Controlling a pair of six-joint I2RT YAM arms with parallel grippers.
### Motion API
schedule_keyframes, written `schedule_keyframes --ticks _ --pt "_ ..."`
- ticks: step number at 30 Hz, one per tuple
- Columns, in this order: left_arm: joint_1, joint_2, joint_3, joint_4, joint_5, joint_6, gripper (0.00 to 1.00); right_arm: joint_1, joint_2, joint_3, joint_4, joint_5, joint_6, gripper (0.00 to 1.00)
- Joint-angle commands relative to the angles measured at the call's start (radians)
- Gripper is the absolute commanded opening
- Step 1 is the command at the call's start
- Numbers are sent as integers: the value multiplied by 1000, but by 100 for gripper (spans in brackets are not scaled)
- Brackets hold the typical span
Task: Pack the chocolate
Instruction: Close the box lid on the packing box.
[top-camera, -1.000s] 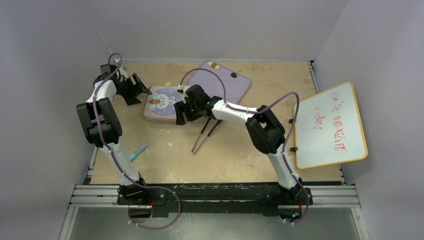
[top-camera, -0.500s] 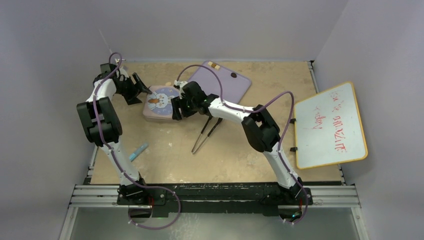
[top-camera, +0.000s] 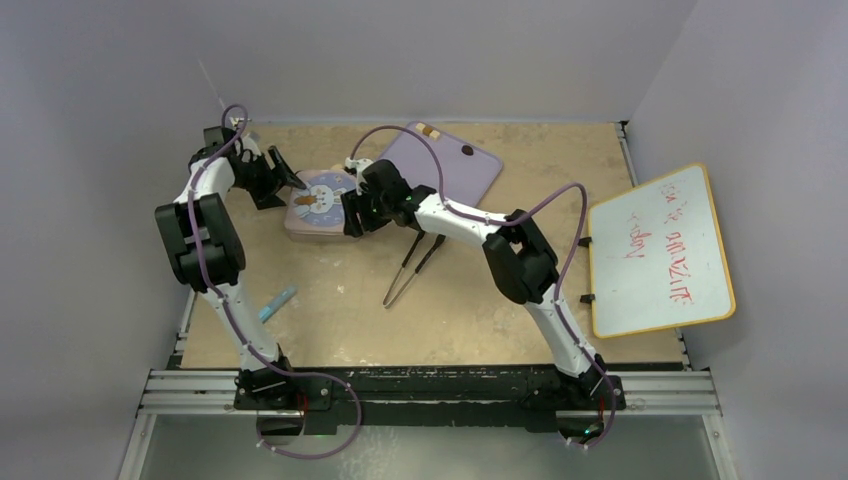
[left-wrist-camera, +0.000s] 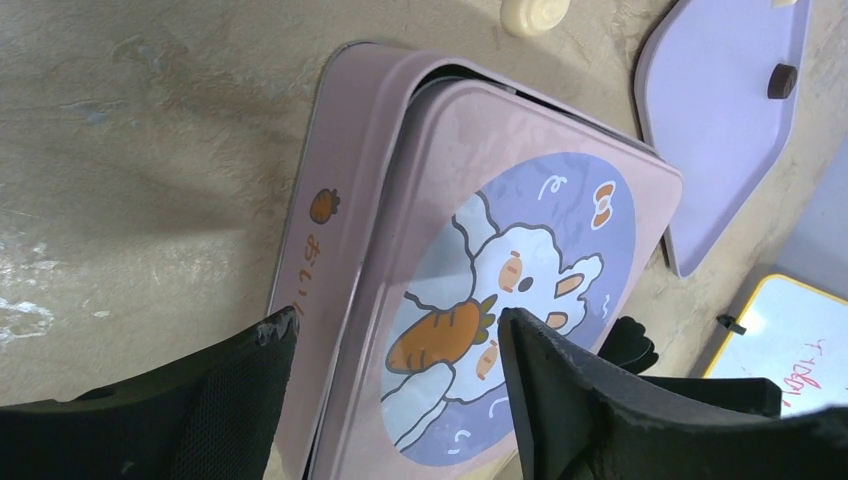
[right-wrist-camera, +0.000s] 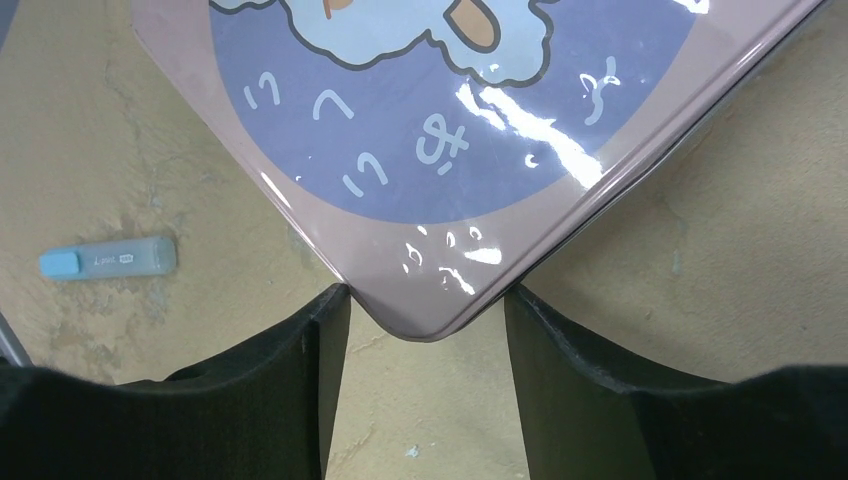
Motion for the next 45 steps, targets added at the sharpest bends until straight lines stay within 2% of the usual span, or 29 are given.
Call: schedule_keyframes --ticks 1,4,11,15,21,27,33,45 --pt "-21 9 10 4 6 41 73 0 0 56 11 19 -39 59" --pt "-28 11 10 -1 6 45 74 0 -7 35 35 41 -50 60" --pt "-35 13 14 -2 -11 43 73 0 -44 -10 41 40 -91 73" --pt "-36 26 68 -48 -24 59 73 1 -80 -75 82 6 -111 78" --pt "-36 12 94 -52 -62 67 76 15 -58 -59 72 -9 -148 83" --pt "-34 14 113 -26 -90 49 77 27 -27 -26 44 44 -177 81" --pt "-33 -3 131 59 -85 0 77 33 -45 -78 74 69 -208 80" --pt "-30 59 192 213 -157 -109 66 38 -69 -105 132 117 -232 73"
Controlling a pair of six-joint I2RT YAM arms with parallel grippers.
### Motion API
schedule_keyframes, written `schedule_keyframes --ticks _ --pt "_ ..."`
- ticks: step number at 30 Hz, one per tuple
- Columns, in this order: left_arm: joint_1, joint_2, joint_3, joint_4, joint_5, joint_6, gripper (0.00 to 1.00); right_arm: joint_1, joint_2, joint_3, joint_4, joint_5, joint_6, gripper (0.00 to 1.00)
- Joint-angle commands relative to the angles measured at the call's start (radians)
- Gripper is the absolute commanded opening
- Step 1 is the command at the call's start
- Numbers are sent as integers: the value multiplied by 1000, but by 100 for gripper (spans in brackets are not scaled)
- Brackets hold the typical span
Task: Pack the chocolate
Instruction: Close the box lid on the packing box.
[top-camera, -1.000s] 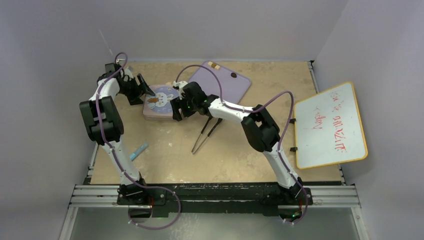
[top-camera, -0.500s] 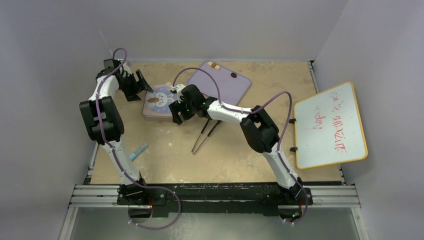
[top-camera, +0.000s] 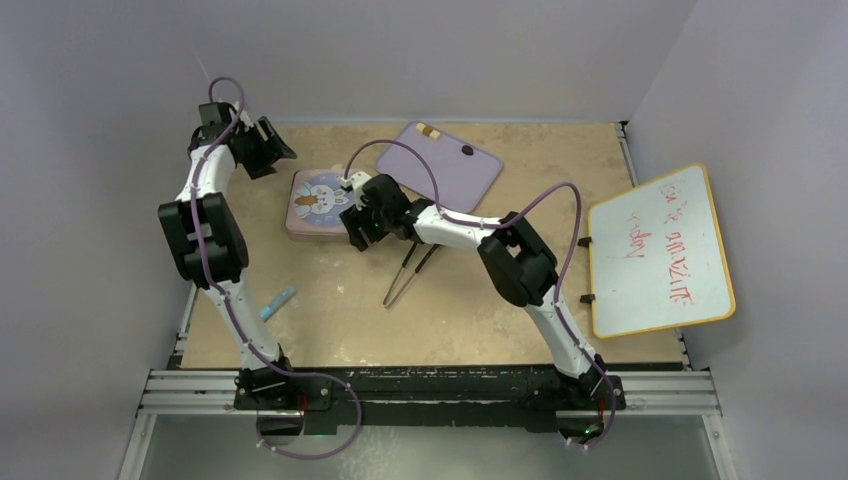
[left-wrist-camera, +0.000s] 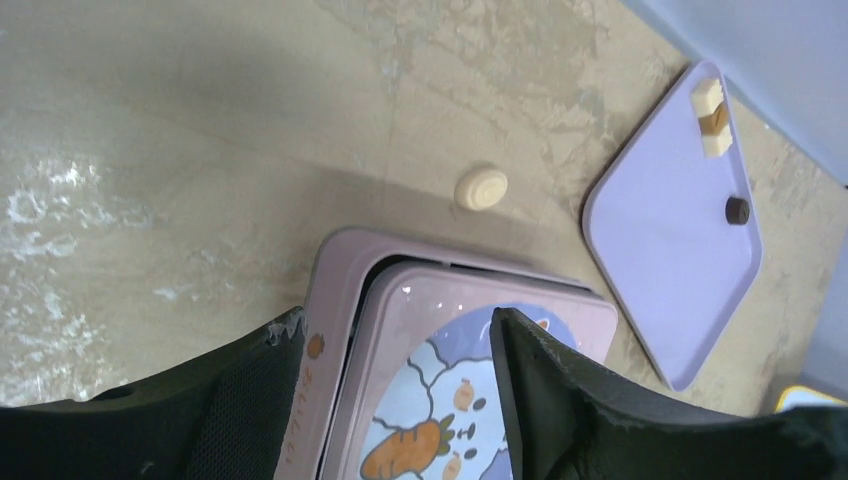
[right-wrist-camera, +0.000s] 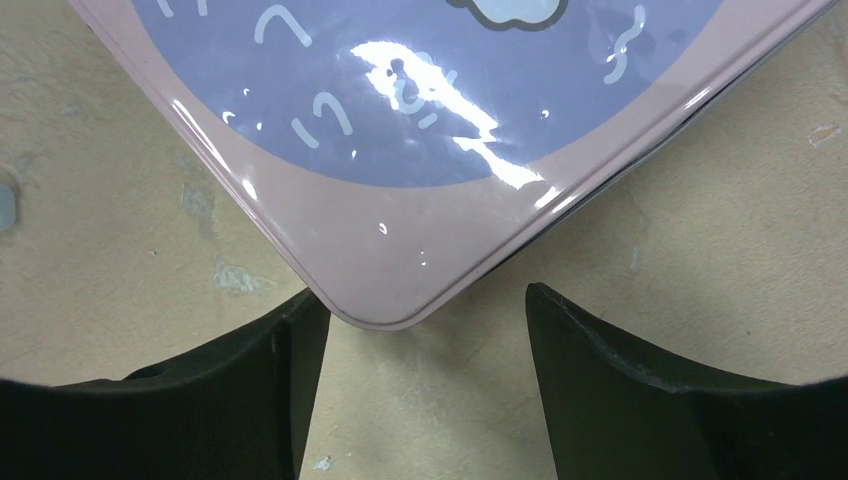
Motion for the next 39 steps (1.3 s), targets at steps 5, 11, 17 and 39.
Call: schedule_keyframes --ticks 5,11,17,39 --pt "-1 108 90 101 -54 -56 61 4 -73 0 78 42 -22 70" --pt "-2 160 41 165 -31 -57 56 5 -59 29 87 49 -49 66" --pt "-7 171 -7 190 32 -64 47 5 -53 45 95 57 -72 58" --pt "-10 101 -7 87 84 -112 52 0 -51 66 97 17 -107 37"
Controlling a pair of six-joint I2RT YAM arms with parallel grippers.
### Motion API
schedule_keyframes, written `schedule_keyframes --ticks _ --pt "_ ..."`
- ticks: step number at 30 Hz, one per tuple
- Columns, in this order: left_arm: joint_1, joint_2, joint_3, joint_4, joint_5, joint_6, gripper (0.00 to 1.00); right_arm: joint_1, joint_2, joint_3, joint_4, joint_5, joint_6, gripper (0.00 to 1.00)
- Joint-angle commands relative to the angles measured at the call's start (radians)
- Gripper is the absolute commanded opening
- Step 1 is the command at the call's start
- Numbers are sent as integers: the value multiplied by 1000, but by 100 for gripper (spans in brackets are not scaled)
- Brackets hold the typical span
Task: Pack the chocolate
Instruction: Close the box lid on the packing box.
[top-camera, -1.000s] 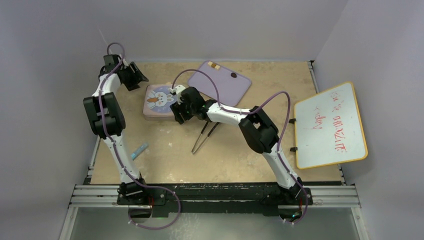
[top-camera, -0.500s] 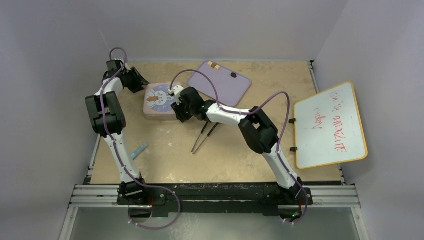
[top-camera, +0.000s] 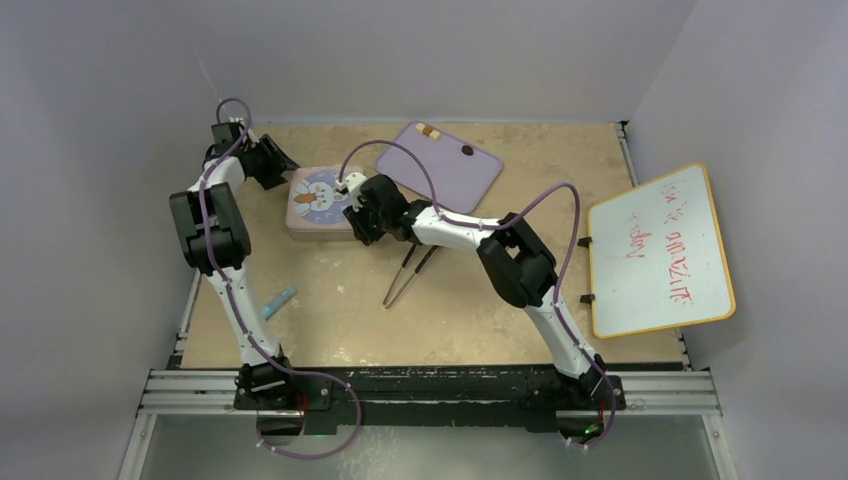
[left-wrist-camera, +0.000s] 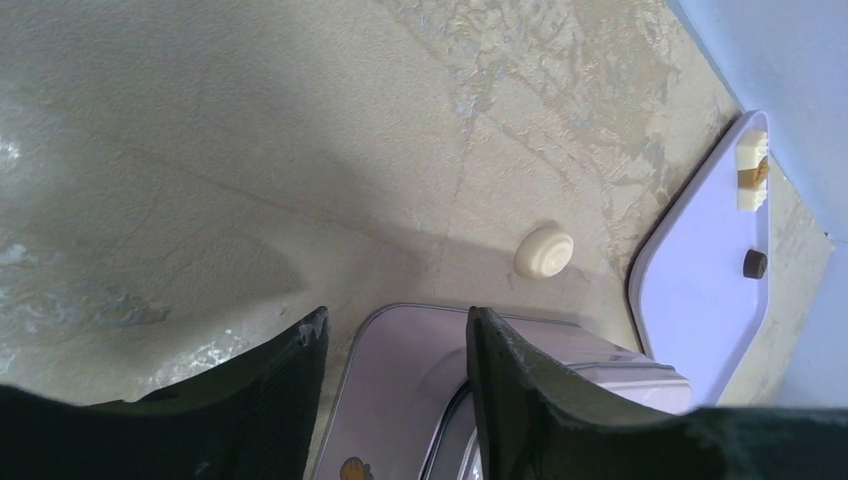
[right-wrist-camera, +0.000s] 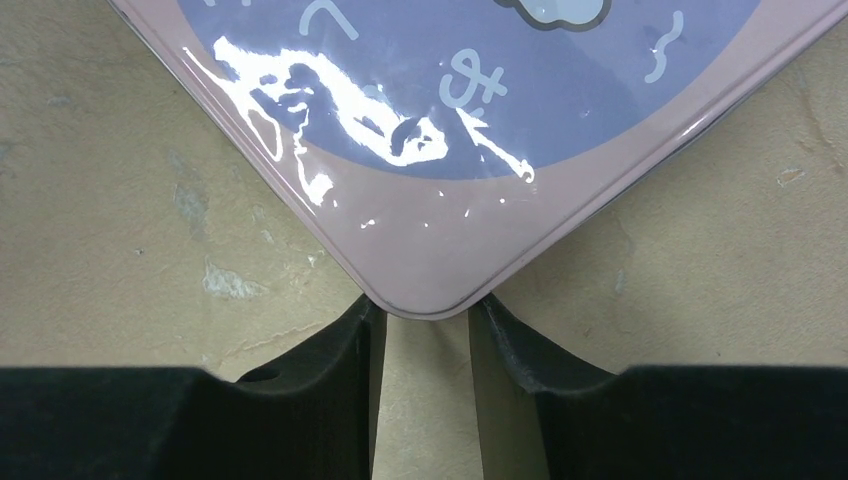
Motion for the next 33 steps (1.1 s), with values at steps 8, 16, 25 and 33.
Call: schedule_keyframes --ticks 8,16,25,33 --pt "-17 -165 38 -153 -20 -14 69 -3 -35 125 15 -21 -53 40" --pt "-14 -215 -42 -163 -63 24 71 -11 0 192 -55 -22 -55 44" --pt "-2 -100 11 -172 -42 77 70 -13 22 204 -65 -25 -38 44" --pt "-1 -18 70 -178 -34 86 70 -12 19 190 -64 -28 -1 45"
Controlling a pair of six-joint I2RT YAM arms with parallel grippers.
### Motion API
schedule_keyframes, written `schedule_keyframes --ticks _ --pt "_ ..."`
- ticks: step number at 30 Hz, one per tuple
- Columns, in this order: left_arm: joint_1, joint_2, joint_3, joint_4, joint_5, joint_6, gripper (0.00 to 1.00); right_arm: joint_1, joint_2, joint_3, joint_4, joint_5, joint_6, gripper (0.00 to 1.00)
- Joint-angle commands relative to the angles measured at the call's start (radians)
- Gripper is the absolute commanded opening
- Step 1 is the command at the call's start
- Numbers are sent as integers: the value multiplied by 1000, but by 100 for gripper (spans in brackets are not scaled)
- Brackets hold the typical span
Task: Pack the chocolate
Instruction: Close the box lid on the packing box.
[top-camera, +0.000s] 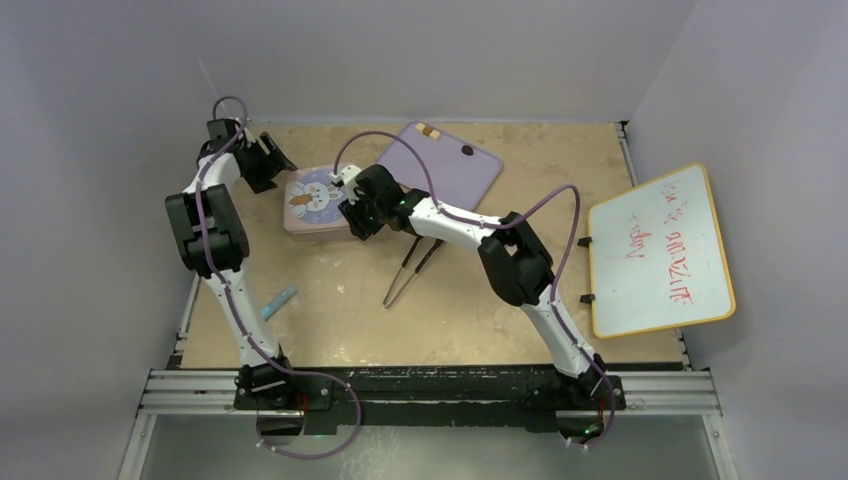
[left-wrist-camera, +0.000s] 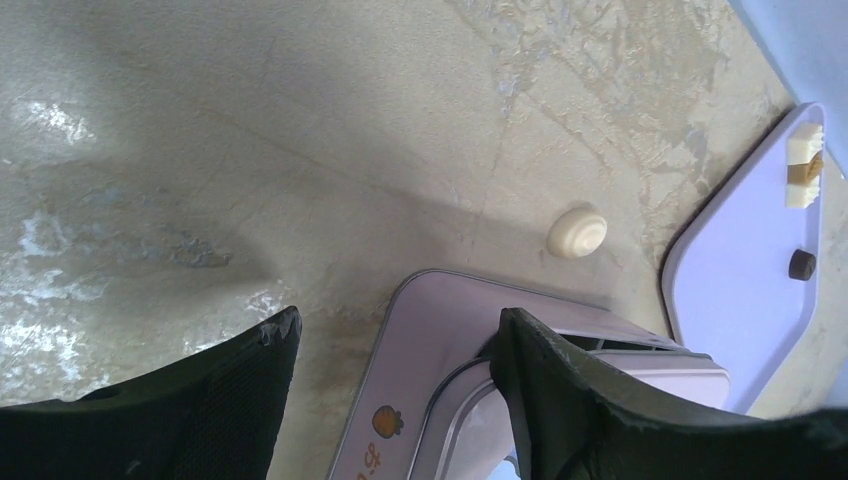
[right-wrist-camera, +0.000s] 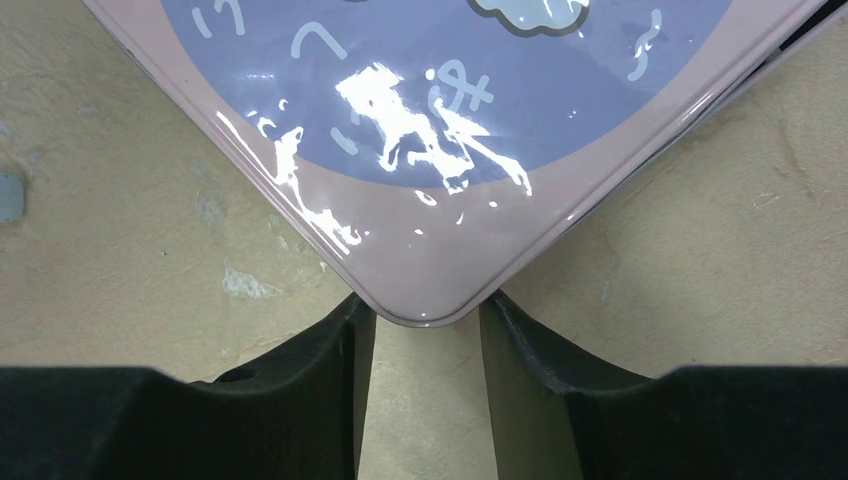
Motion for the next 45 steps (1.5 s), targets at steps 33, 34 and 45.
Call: schedule_keyframes --ticks 33,34,45 --pt "31 -101 123 -177 3 52 71 -8 -48 79 19 -59 130 66" --pt "31 -129 89 -169 0 53 72 -10 -64 73 17 -72 143 68" --pt "31 -232 -98 -131 7 81 66 -89 -139 -13 88 -146 380 65"
